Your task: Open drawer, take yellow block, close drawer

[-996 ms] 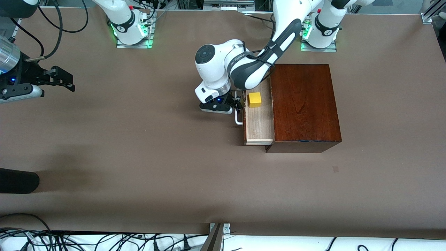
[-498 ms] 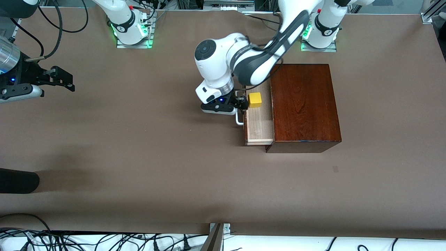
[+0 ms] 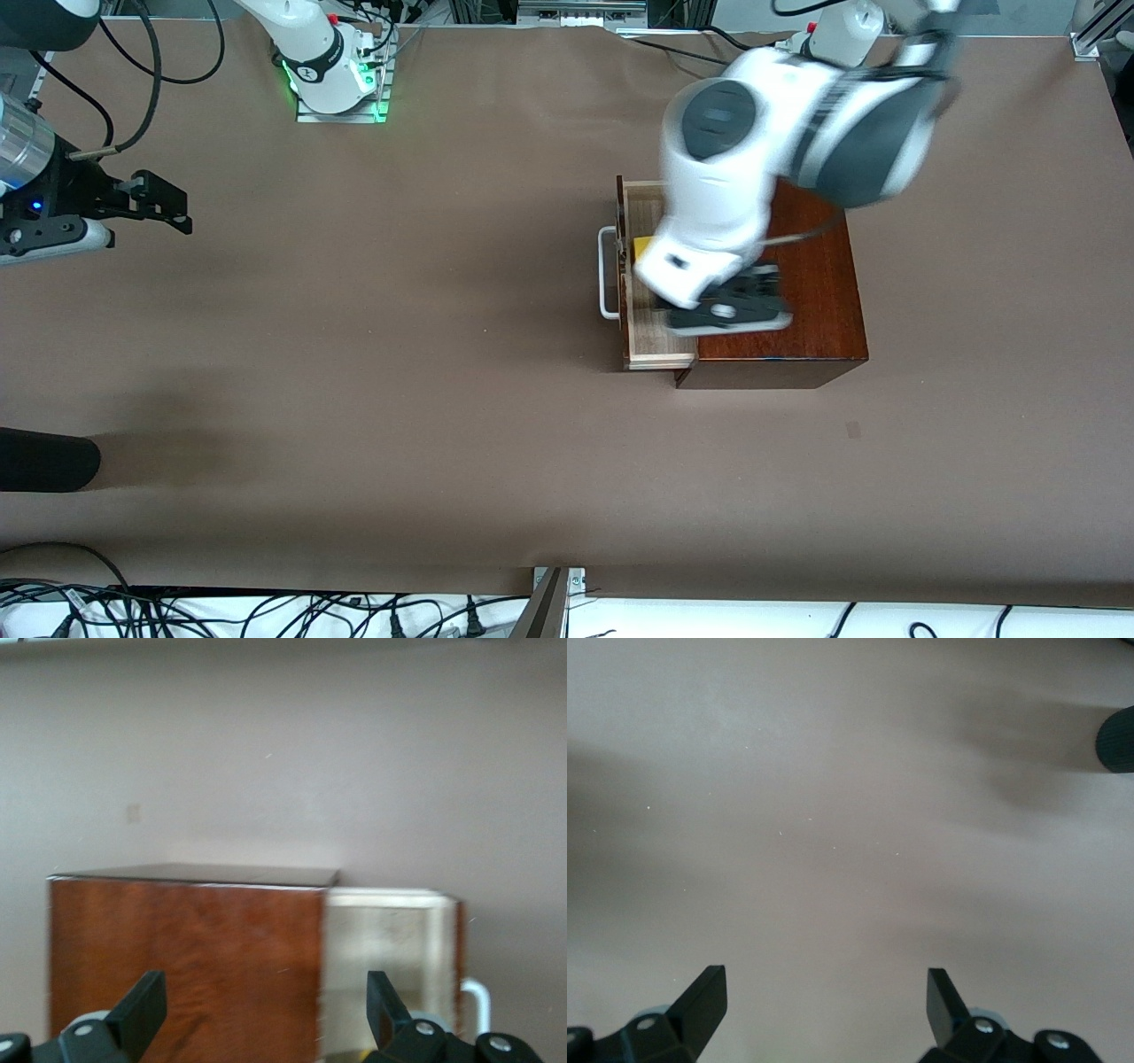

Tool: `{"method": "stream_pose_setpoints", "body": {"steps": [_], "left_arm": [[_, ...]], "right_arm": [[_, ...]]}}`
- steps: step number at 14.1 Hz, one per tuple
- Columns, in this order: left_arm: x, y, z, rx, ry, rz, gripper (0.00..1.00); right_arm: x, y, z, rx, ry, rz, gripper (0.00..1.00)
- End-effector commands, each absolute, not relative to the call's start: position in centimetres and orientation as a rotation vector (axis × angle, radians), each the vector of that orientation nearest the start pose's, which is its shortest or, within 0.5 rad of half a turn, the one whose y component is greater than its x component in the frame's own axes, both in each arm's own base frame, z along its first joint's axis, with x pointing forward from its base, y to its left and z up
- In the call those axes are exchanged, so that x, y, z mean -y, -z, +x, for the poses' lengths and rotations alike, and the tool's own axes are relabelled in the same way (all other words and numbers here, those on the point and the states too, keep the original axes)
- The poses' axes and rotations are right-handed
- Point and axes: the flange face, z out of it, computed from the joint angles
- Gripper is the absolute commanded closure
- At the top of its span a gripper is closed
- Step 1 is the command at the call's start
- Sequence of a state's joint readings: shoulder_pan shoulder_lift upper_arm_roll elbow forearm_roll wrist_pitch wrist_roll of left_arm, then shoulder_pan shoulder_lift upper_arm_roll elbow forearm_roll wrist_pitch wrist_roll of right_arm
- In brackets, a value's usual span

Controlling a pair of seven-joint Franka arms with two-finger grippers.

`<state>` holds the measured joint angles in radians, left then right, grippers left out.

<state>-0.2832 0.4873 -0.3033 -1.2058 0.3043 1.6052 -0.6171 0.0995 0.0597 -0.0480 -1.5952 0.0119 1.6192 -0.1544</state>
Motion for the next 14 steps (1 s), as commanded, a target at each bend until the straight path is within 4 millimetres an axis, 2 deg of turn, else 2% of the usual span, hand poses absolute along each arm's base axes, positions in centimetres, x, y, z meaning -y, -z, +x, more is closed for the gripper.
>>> {"method": "stream_pose_setpoints", "body": {"steps": [1,2,4,5,7,8,10,11,12,13,14], "left_arm": [[24.2,-54.7,61.3,0.020,-0.103,-3.023,0.00],[21.0,-56.3,61.3,0.077,-0.129,-3.036,0.00],[14.0,-56.8,61.3,0.239,-0.295,-3.013,0.00],[11.4,-57.0,60.9,0.294,-0.379,-3.008,0.00],[7.8,-59.0,60.2,0.268,-0.380,-3.048,0.00],[7.1,-60.5,59.1,0.195,-0.349,-3.084,0.00],[4.0,-60.6,57.1,0.131,-0.297,-3.084,0.00],[3.2,-60.1,55.7,0.106,-0.246,-3.080,0.00],[2.1,-59.6,54.9,0.128,-0.174,-3.081,0.00],[0.9,-60.0,54.2,0.160,-0.114,-3.085,0.00],[1.1,-60.4,53.7,0.158,-0.106,-3.084,0.00]], "right_arm": [[-7.2,-58.1,57.4,0.414,-0.067,-3.069,0.00],[-9.4,-58.1,57.1,0.473,-0.074,-3.069,0.00],[-12.4,-58.0,56.4,0.556,-0.087,-3.058,0.00],[-14.4,-58.0,56.0,0.611,-0.086,-3.051,0.00],[-16.8,-57.5,55.5,0.684,-0.099,-3.031,0.00],[-19.3,-56.7,55.0,0.742,-0.121,-3.014,0.00],[-25.8,-53.9,53.7,0.914,-0.182,-2.986,0.00],[-28.5,-53.7,52.9,0.980,-0.146,-2.961,0.00],[-31.5,-52.2,52.4,1.047,-0.137,-2.937,0.00],[-34.2,-51.3,51.4,1.113,-0.132,-2.912,0.00],[-37.6,-50.9,50.6,1.206,-0.078,-2.872,0.00]]}}
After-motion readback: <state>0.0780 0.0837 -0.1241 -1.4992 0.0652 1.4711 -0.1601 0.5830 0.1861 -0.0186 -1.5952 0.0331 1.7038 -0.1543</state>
